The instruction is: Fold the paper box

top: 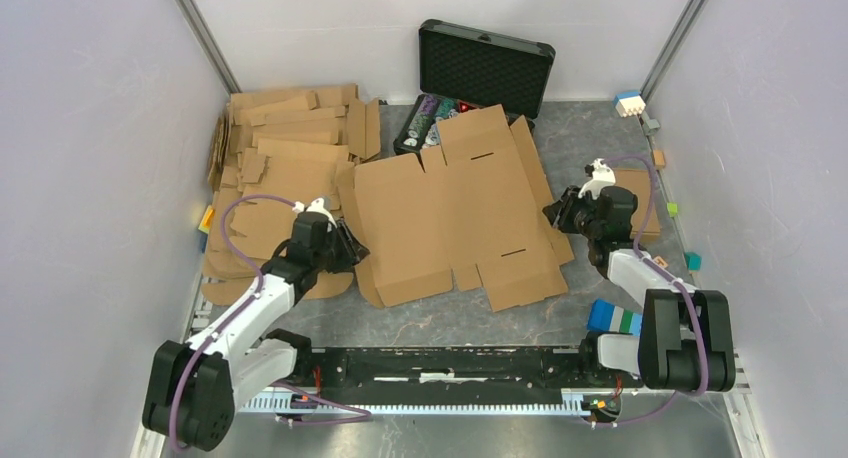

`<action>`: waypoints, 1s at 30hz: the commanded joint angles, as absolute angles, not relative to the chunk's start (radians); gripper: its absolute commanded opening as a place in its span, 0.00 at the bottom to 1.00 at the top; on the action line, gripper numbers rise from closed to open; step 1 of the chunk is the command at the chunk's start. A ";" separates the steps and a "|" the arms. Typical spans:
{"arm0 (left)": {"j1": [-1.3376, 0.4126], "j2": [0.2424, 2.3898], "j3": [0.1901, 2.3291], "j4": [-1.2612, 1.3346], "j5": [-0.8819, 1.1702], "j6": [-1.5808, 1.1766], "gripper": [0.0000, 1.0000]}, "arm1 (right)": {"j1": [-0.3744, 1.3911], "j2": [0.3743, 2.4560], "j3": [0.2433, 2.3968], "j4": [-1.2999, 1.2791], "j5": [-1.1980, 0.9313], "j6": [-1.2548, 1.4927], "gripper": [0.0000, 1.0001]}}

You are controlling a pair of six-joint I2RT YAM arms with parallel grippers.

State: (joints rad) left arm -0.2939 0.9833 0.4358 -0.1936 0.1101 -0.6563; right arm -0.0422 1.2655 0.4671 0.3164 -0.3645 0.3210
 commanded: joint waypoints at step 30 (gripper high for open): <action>-0.297 0.727 0.592 -0.275 0.264 -0.581 0.04 | 0.018 1.144 0.428 0.336 -0.335 0.306 0.40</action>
State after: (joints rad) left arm -0.2947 0.7036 0.5125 -0.2184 0.1967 -0.6224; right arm -0.0128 1.1706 0.4538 0.2996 -0.3050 0.2977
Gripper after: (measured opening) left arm 0.064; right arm 0.300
